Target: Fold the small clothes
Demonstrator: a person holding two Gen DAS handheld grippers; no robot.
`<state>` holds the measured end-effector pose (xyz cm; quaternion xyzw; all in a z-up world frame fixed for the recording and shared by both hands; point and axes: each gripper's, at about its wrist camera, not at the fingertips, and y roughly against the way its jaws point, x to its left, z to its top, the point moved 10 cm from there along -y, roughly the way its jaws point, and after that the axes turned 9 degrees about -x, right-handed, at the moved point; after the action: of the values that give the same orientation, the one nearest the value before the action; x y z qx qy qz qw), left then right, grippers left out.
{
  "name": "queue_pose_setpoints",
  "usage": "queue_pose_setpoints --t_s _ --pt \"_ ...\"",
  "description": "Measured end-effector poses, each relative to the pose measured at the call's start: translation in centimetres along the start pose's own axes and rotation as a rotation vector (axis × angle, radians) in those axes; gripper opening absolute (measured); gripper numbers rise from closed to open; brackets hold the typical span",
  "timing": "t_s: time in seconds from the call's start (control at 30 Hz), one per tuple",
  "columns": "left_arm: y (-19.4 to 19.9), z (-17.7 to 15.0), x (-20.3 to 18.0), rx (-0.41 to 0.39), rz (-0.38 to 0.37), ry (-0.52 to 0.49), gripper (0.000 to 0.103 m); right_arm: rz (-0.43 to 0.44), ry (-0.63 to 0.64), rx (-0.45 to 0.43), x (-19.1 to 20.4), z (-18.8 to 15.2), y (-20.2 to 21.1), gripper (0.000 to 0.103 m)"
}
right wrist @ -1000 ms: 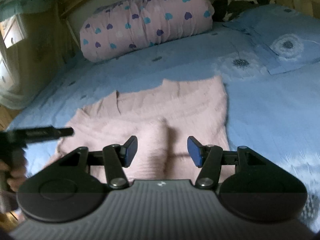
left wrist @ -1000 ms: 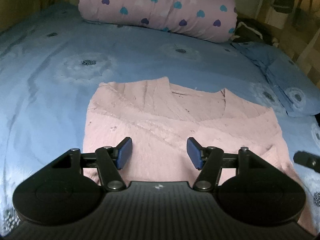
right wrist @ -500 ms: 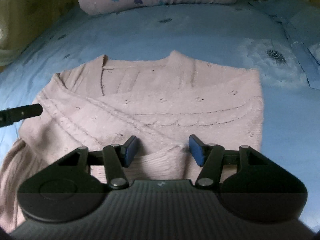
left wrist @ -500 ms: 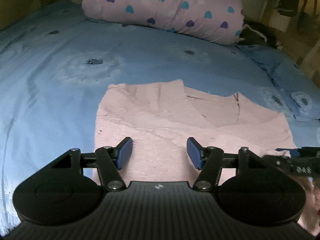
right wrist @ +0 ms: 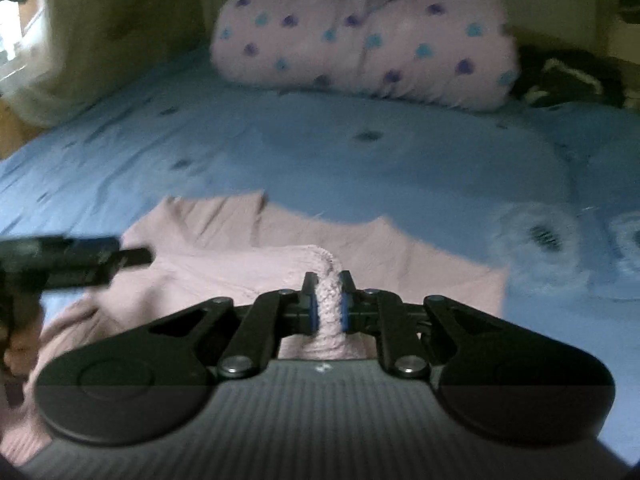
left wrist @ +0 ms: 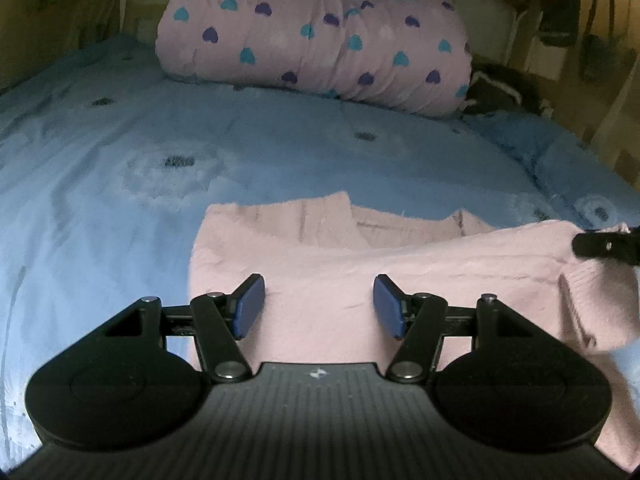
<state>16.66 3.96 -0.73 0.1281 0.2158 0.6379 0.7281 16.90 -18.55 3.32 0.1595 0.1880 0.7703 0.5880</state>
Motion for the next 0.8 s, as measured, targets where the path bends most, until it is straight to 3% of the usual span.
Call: queue_pose_setpoints --t_s 0.1,0.23,0.3,0.43,0.6,0.67,0.8 --pt "-1.5 -1.2 0.3 0.038 0.047 -0.041 0.066 -0.092 -0.023 0.054 -2.4 -0.9 -1.6 0.014" --pt "-3.2 -2.9 1.2 0.094 0.097 -0.098 0.067 -0.105 -0.095 0.182 -4.1 -5.1 -5.7 0.018" --pt "-3.1 -2.9 1.3 0.091 0.098 -0.113 0.067 -0.118 -0.144 0.170 -4.9 -6.2 -6.4 0.029" --pt "-2.9 -2.8 1.4 0.088 0.105 -0.107 0.068 -0.113 -0.198 0.131 -6.1 -6.0 -4.9 0.034" --pt "-1.7 -2.1 0.9 0.075 0.104 -0.081 0.068 -0.131 -0.150 0.058 -6.5 -4.4 -1.5 0.045" --pt "-1.2 -2.0 0.7 0.070 0.104 -0.090 0.068 -0.104 -0.124 0.047 -6.0 -4.2 -0.4 0.053" --pt "-0.4 -2.3 0.6 0.067 0.101 -0.097 0.068 -0.033 -0.018 0.051 -3.5 -4.8 0.9 0.053"
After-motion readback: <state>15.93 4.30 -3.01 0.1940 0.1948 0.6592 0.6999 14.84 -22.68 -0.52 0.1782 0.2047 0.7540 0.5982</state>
